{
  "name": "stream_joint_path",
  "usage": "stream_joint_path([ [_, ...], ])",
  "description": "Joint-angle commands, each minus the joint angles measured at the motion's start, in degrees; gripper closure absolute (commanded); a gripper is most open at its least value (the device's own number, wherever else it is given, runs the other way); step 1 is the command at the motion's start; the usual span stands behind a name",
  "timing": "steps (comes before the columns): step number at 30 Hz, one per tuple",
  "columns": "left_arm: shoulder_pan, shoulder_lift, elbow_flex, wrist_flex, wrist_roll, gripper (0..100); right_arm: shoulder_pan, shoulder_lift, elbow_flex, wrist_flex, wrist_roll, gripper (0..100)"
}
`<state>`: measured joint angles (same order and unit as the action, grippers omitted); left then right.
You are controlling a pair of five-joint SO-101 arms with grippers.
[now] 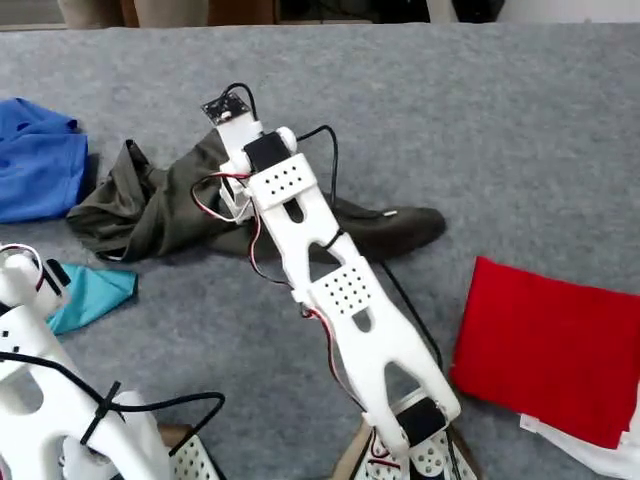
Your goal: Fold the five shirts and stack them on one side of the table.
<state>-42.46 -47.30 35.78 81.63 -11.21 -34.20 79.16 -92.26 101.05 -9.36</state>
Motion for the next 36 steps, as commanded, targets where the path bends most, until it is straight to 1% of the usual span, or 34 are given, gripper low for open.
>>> stream_joint_path([
  [1, 0.00, -1.19, 0.09, -0.88, -0.09, 82, 1.36, -8.57, -1.54, 1.41, -0.53, 99.4],
  [5, -0.35, -1.19, 1.05, -3.43, -0.09, 82, 1.45, -18.07, 2.07, 1.41, -0.53, 99.4],
  [8, -0.35, -1.19, 3.60, -6.51, -0.09, 82, 2.33, -26.15, 10.51, 1.41, -0.35, 99.4],
  [11, -0.35, -1.19, 5.36, -8.35, -0.09, 82, 3.21, -35.65, 23.96, 1.41, -0.26, 99.4],
  [16, 0.00, -1.19, 6.68, -10.81, 0.00, 82, 3.47, -53.05, 51.65, 1.14, 0.00, 99.4],
  [21, 0.18, -1.19, 6.86, -12.31, 0.00, 82, 4.35, -65.01, 76.35, 0.53, 4.66, 99.4],
  [26, 4.22, -1.19, 6.95, -11.96, 0.44, 82, 6.55, -73.27, 97.63, -7.30, 7.74, 99.0],
  [28, 6.33, -1.19, 6.95, -12.13, 3.08, 82, 7.08, -76.18, 104.92, -11.08, 8.53, 98.6],
  [30, 9.23, -1.19, 6.86, -12.22, 5.54, 82, 7.34, -78.81, 110.73, -14.68, 8.79, 94.2],
  [32, 12.92, -1.10, 6.86, -12.22, 7.03, 82, 7.96, -80.92, 114.33, -16.53, 8.79, 85.5],
  [34, 16.26, -1.10, 6.86, -12.22, 8.62, 82, 8.04, -82.68, 115.12, -16.18, 9.32, 76.8],
  [36, 17.93, -1.10, 6.77, -11.96, 10.46, 82, 8.04, -84.62, 114.59, -15.30, 10.46, 71.7],
])
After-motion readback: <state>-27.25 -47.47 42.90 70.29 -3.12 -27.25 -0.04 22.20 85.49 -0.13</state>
